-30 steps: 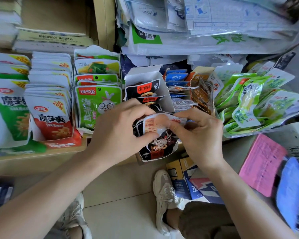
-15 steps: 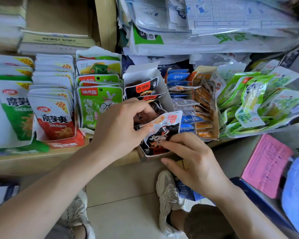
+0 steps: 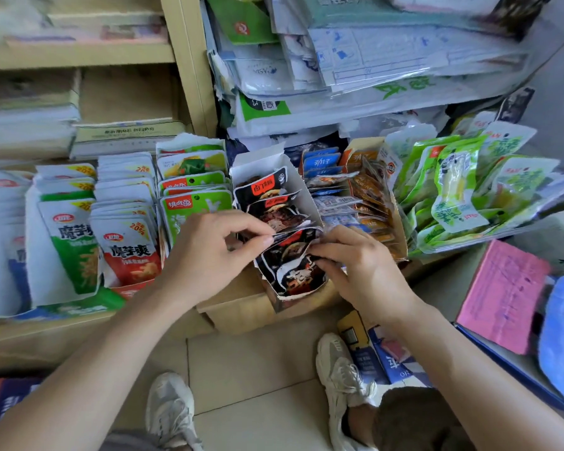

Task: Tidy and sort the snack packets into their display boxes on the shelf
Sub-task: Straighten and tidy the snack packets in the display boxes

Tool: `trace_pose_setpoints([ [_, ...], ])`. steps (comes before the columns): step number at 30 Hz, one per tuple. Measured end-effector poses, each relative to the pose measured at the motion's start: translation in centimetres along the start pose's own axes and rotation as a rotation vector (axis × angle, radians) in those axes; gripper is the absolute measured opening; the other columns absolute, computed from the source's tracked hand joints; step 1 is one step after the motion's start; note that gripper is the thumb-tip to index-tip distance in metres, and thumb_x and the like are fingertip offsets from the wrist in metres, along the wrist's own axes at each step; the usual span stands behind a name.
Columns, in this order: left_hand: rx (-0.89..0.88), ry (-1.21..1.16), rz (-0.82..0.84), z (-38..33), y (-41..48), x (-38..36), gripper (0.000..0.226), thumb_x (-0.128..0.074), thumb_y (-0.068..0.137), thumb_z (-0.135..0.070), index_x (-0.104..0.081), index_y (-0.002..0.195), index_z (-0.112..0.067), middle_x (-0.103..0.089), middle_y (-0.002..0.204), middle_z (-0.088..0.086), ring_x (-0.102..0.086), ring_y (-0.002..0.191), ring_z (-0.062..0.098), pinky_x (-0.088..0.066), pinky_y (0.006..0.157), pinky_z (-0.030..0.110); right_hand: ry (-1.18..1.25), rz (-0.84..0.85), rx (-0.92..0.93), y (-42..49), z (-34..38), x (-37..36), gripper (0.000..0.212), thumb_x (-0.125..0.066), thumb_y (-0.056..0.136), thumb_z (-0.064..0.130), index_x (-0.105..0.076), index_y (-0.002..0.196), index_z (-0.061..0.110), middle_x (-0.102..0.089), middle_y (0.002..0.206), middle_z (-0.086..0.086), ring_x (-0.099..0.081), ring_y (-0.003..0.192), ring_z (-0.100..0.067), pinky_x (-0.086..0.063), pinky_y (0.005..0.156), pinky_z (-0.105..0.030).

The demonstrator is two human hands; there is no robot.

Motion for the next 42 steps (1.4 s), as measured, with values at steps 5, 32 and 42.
trace_pose_setpoints([
  [5,-0.01,0.141,-0.121,0.1,0.2,-0.1,0.011,-0.069,0.092,-0.028,-0.078,0.097,-0.032,-0.073,0.086,-0.023,-0.066,0.066,0.008,-0.055,0.059,0.036,0.012,-0.061,-0.026,0.0,0.3,1.1,0.034,-0.078,0.082,0.015,-0.066,0.114,0.016,-0.053,0.119,-0.002,-0.057,0.109,-0.023,-0.052,0.087,-0.04],
  [32,0.298,-0.162,-0.34,1.4,-1.0,2.1,0.046,-0.062,0.089,-0.002,-0.067,0.127,-0.028,-0.068,0.121,-0.017,-0.063,0.108,-0.002,-0.051,0.102,0.034,0.212,-0.161,-0.251,4.3,-0.4,-0.8,0.073,-0.075,0.084,0.03,-0.042,0.148,0.027,-0.059,0.133,0.004,-0.042,0.127,-0.025,-0.035,0.103,-0.046],
  [42,0.234,-0.121,-0.02,1.2,-2.5,-4.8,0.077,-0.051,0.105,-0.022,0.0,0.16,-0.038,0.008,0.165,-0.024,0.005,0.147,-0.011,-0.006,0.128,0.037,0.378,0.015,-0.224,3.8,0.3,-4.4,0.09,-0.061,0.095,0.043,-0.001,0.16,0.026,-0.015,0.166,0.009,-0.006,0.154,-0.012,-0.008,0.124,-0.049],
])
Point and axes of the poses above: each hand's wrist, its own y-axis towards the middle knuckle, its own x-axis out of the back of the hand, z = x × y, the point moved 9 cm from there along y, towards the middle knuckle
